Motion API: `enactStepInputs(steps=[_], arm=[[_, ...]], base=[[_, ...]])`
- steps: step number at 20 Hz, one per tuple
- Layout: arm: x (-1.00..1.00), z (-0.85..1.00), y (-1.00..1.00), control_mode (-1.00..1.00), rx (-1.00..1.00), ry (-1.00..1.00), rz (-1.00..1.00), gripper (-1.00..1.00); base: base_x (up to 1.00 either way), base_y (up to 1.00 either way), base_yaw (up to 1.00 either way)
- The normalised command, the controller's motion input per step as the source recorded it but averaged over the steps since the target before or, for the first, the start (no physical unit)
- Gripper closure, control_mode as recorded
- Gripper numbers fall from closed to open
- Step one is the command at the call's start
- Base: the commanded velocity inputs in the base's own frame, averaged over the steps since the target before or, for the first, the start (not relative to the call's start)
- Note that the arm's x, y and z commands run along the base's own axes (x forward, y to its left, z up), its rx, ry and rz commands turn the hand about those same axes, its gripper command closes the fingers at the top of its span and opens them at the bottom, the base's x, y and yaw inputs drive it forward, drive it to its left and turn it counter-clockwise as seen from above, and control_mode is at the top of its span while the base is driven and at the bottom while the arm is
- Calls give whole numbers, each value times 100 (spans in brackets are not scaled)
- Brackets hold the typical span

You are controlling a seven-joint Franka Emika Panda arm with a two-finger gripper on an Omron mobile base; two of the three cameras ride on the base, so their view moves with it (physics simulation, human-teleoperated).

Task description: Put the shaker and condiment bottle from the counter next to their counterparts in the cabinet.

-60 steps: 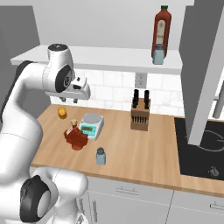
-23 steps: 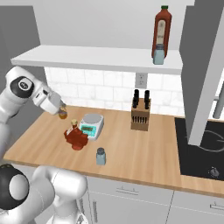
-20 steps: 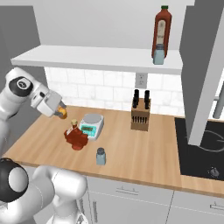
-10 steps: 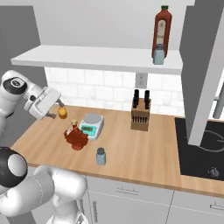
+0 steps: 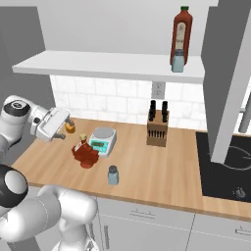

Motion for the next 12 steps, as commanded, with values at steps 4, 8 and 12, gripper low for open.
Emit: enactStepInputs(steps=[4, 8, 12], arm=[[0, -1, 0, -100, 0, 0, 0, -100], [0, -38, -19, -100, -12, 0, 0, -100], [0, -35, -29, -100, -10, 0, 0, -100]], base=[[0, 0, 0], [0, 0, 0], [0, 0, 0]])
